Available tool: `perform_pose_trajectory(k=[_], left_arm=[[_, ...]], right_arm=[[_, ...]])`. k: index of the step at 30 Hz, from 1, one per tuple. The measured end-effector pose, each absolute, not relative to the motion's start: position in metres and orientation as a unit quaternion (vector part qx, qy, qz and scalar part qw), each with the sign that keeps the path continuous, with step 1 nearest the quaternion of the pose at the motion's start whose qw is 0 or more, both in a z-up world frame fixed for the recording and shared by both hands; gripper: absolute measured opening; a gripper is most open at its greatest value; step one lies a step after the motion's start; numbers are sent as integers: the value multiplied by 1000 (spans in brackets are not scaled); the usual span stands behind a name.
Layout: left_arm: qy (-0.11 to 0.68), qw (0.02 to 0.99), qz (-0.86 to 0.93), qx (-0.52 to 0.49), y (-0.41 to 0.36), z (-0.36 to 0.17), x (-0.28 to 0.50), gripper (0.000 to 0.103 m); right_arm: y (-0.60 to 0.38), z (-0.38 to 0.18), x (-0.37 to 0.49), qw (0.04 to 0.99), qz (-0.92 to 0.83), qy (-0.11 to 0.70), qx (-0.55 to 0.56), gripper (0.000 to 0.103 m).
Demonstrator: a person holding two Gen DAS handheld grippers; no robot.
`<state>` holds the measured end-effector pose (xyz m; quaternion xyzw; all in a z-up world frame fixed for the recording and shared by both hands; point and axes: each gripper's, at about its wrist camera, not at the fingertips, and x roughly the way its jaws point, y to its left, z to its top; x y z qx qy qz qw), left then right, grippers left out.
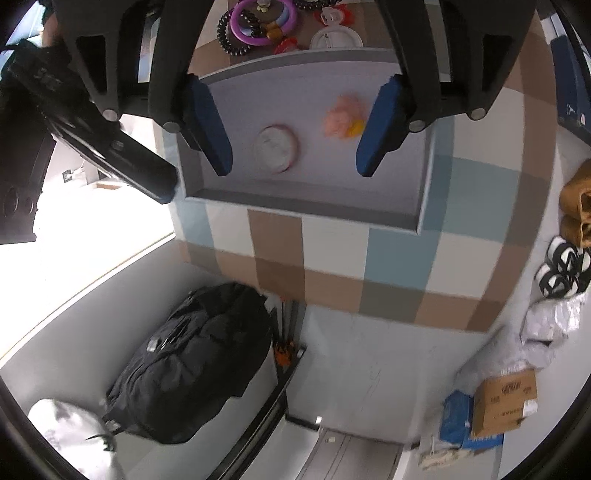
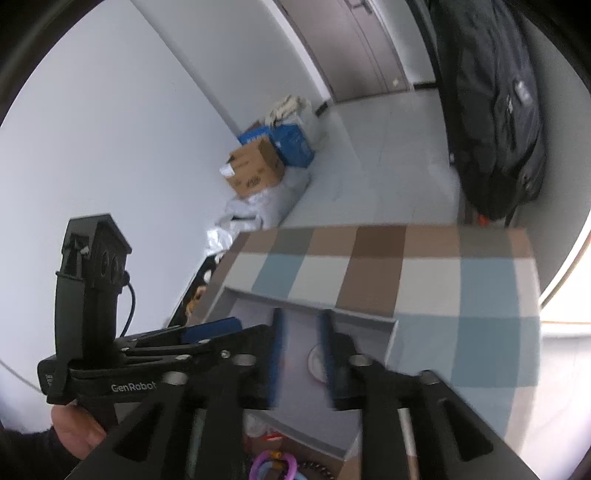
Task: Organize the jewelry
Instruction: 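Carry the pig and red toy into the gray box and open both tools, then grasp the black coiled bracelet with the left tool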
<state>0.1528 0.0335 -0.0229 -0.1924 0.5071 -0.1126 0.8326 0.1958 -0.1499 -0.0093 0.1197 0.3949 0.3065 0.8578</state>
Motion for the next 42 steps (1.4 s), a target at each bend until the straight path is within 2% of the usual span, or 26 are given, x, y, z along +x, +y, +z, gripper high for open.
perform_pose_trajectory(k=[1,3,4,6,11,13,15,26,42], left_arm=[[503,836,-113,-188,34,-19,151,67],[494,842,-108,-186,37,-15,147,67],[492,844,-106,-185,39,-14,146,68],[484,850,-97,-182,43,-11,141,68],[468,866,-74,-162,50,-7,129,68],[458,873,-67,-150,52,-4,123,68],[448,881,-62,-141,53,0,117,68],[443,888,-43,-112,49,-8,77,69],[508,857,-44,-68,28,-46,35,69]], right_arm=[[-153,-5,192,864,305,382,120,60],[-156,2,187,870,306,368,117,65],[-157,3,186,872,305,365,115,76],[-159,5,181,879,295,358,109,84],[-159,5,172,887,282,354,89,89],[-158,5,166,893,275,348,77,98],[-158,8,159,901,267,335,64,103],[-160,4,129,909,251,329,45,103],[-163,-18,99,903,230,359,49,103]])
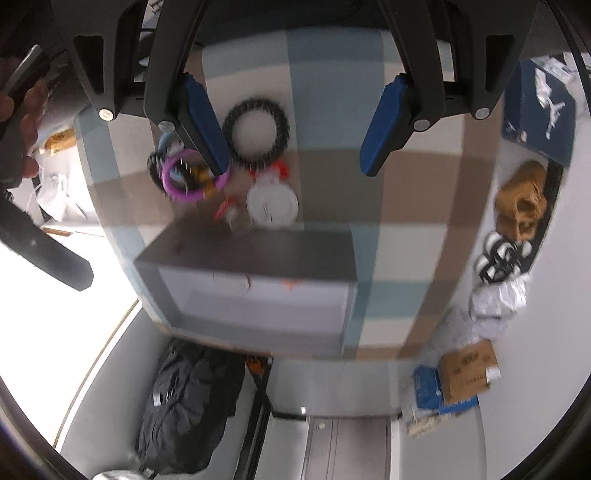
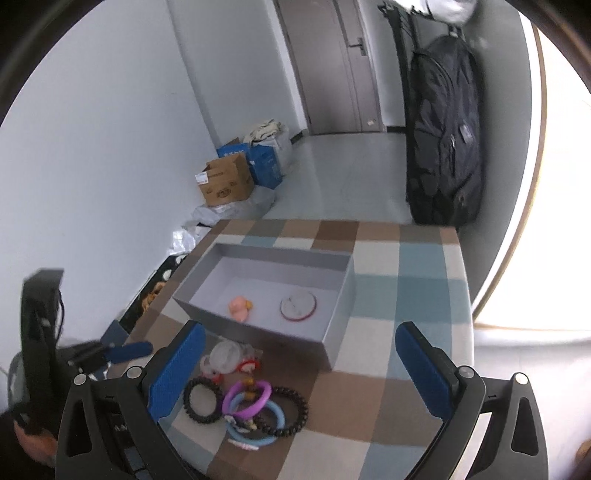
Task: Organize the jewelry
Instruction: 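Grasp the black coiled bracelet with the left tool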
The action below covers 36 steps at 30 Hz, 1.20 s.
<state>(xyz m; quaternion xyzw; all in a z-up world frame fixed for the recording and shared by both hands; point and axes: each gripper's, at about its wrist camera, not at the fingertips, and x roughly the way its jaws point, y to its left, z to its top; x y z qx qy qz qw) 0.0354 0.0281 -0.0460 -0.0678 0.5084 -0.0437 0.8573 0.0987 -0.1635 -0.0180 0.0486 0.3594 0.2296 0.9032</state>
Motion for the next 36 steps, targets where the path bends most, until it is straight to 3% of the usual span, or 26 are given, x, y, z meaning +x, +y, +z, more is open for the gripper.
perform_pose_trajectory(k=[26,32,36], left_arm=[[530,844,-76,-13,-5,-62,25,69],[534,842,-71,12,-13,-65,23,64],[531,844,-72,30,-17,-63,19,45]], right_arm=[[-162,-25,93,892,238,382,56,103],[-160,-25,93,892,238,381,54,103],[-161,-25,93,892,236,382,56,103]])
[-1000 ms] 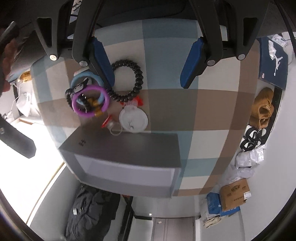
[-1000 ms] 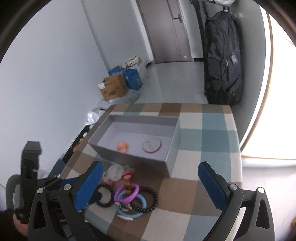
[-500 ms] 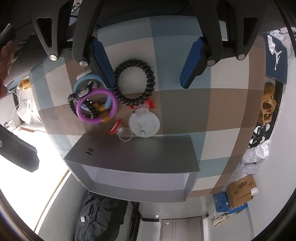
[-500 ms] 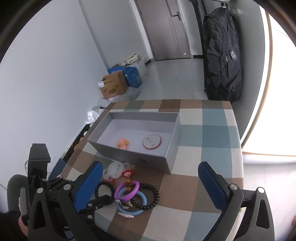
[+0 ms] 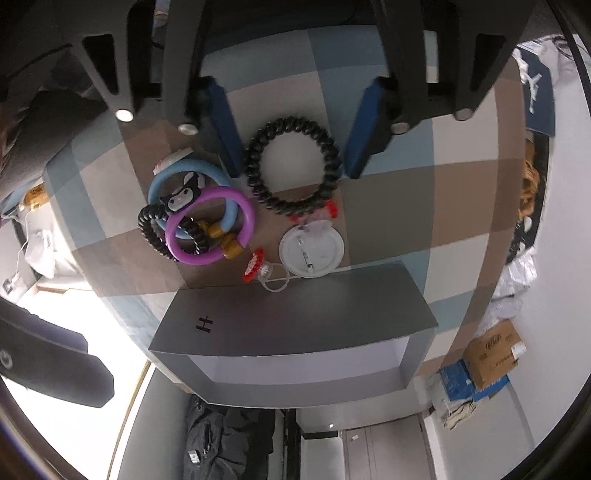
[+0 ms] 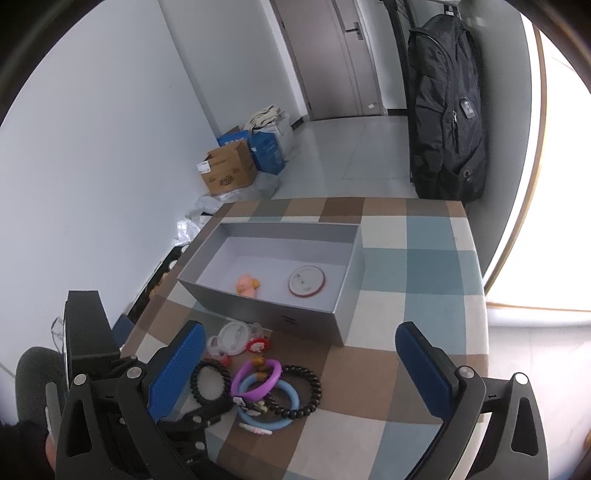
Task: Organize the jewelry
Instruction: 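Grasp the black coiled bracelet with the left tool, then grasp the purple ring with the right tool while the left tool holds the bracelet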
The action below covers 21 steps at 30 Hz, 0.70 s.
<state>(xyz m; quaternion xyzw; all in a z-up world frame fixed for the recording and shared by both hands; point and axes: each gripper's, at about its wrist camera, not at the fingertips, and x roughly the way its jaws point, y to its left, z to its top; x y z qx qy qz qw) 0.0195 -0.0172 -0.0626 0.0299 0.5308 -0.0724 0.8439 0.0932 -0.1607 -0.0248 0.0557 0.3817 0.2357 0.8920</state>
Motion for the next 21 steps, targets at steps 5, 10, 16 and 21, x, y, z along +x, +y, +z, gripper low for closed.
perform_pose_trajectory(k=[5,10,16,21], left_arm=[[545,833,-94,5,-10,-61,26,33],[543,833,-100,-38,5,-50,29,32],[527,839,-104,-85,23,-32,29,32],[503,850,-108,-110,29,-16,29,32]], right_arm=[[-164,-28,95,889,230,391,59,103],[-169,-34,96,883,226,406,67,103],[-172,-44,94,865,246,425,104,102],[-154,-59,88,840,277,456,100,75]])
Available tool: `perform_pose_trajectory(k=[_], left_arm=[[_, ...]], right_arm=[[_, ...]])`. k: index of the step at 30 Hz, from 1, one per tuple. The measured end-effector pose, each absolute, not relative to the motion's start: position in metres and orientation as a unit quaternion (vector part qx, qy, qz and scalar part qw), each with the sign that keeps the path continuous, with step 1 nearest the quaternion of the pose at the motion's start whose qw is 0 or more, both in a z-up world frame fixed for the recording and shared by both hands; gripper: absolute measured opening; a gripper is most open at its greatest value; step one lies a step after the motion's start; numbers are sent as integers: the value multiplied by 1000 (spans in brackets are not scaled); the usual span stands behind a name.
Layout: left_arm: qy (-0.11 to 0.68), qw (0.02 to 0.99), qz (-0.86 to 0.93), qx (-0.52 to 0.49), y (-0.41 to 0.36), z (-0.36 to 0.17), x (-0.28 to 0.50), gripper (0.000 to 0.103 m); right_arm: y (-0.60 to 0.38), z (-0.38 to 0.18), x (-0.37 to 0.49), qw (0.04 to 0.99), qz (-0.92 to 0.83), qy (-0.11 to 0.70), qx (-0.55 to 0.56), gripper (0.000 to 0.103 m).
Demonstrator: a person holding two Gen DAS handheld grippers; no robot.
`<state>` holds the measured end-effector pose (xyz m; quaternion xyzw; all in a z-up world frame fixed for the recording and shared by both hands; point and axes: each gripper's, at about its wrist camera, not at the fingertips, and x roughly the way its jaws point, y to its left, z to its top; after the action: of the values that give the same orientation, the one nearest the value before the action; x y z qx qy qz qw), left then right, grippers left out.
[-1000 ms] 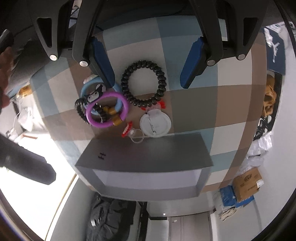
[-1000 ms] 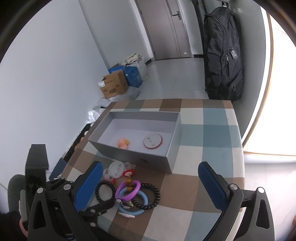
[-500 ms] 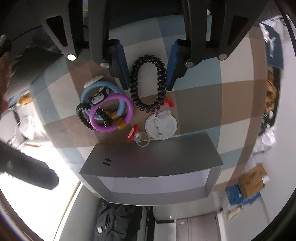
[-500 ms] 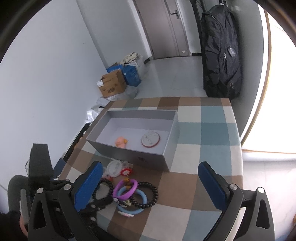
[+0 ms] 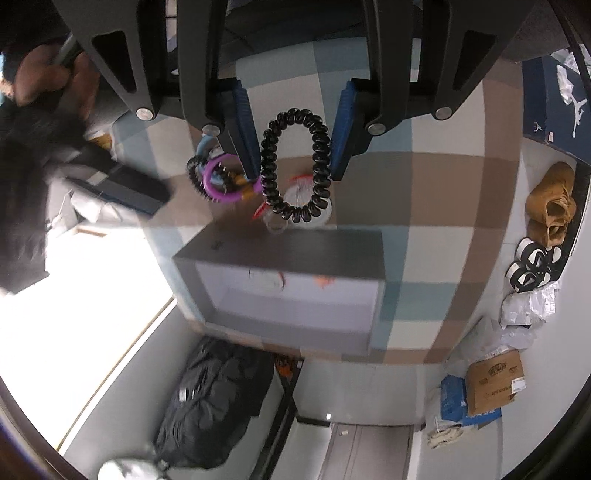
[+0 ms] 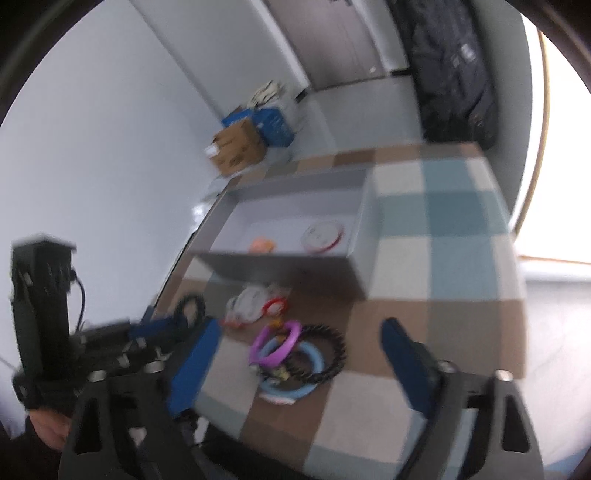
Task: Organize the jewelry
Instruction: 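Grasp the purple ring with the right tool while the left tool holds the bracelet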
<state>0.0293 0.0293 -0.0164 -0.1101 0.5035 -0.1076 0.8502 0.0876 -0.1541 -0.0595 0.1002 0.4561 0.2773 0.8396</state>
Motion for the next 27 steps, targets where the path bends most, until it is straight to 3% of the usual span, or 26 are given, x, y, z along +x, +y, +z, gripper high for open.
perform_pose_trajectory(k=[7,14,21,27], left_arm=[[491,853,-109,-139,39,-12,36,32],[493,849,-113,-150,49,-13,39,32],[496,847,-116,-152,51,-15,41,32],[500,846,-114,-150,49,-16,41,32]], right_arm=[[-131,-73,88,824,291,481,73,48],[-122,-82,92,818,281,497,62,33],[-124,-80,97,822,276,494,65,8],[-122,-75,94,827,279,484,59,7]])
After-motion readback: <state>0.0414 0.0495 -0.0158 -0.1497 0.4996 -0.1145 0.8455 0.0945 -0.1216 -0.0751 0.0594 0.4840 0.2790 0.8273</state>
